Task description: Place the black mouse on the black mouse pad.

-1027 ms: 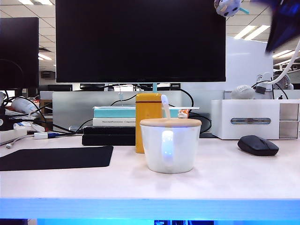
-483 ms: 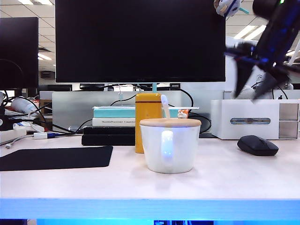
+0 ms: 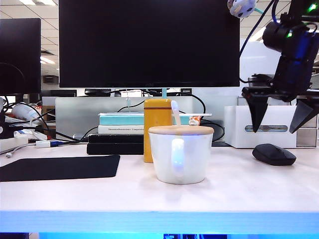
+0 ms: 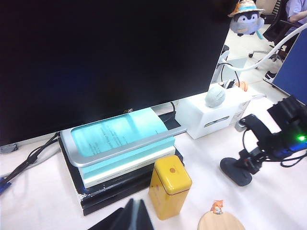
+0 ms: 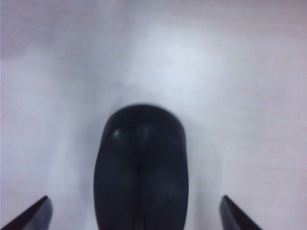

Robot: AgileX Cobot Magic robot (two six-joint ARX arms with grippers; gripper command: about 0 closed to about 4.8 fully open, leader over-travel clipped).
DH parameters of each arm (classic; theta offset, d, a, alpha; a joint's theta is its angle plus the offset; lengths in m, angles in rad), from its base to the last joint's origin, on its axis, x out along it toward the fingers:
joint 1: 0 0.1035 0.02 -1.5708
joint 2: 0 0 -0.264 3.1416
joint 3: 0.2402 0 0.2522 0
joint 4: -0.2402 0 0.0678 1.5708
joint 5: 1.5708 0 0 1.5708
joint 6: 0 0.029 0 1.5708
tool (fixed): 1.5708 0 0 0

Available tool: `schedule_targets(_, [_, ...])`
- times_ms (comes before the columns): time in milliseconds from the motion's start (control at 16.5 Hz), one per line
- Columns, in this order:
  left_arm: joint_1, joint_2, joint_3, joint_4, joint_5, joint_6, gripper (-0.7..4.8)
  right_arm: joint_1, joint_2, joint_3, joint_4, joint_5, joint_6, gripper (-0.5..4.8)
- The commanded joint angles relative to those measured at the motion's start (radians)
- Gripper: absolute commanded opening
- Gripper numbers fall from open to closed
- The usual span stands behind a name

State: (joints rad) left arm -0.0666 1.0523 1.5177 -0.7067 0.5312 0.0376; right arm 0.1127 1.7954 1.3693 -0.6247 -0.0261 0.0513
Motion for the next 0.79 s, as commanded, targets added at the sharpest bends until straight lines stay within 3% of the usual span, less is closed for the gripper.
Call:
schedule_targets(60, [0.000,-0.002,0.005,0.021,0.004,0.015,-0.05,0.003,0.026,0.003,0.054,0.005,-0.007,4.79])
schedule_targets(786, [0.000,-0.002,0.005,0.028,0.004,0.015,-0.05,0.009,0.182,0.003,0.087,0.009,-0.007,4.79])
